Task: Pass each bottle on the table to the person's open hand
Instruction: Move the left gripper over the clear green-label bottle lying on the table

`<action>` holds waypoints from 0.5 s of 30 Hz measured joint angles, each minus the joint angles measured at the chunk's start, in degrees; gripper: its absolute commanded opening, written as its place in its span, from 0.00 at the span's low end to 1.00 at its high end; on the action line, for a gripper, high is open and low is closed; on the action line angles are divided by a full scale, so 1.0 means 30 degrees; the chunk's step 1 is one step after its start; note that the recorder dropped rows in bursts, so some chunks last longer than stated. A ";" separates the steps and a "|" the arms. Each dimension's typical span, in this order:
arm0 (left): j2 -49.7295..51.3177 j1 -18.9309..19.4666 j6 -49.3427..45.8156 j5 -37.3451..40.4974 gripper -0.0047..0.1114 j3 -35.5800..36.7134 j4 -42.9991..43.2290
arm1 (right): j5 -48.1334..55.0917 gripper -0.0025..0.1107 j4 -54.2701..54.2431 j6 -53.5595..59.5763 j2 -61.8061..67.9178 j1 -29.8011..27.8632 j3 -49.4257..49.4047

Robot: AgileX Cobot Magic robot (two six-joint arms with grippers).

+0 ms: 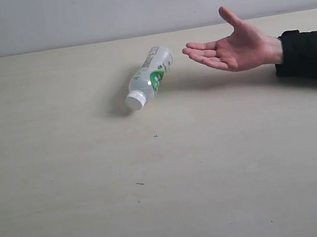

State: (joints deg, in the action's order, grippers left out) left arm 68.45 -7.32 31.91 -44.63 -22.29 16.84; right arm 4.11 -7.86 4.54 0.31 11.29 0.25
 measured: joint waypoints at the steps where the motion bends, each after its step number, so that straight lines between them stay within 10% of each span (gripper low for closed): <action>1: 0.0394 0.0000 0.0000 -0.0449 0.04 -0.0033 0.0049 | 0.0000 0.02 0.0000 0.0000 0.0000 0.0000 0.0000; 11: 0.3224 0.0000 -0.0500 -0.2595 0.04 -0.0327 0.0403 | 0.0035 0.02 0.0000 0.0000 0.0000 0.0000 0.0000; 15: 0.3731 0.0000 -0.0500 0.0415 0.04 -0.2619 0.0622 | 0.0035 0.02 0.0000 0.0000 0.0000 0.0000 0.0000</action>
State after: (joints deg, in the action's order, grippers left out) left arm 79.65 -7.32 30.41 -43.38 -30.15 18.70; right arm 4.21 -7.86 4.54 0.31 11.29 0.25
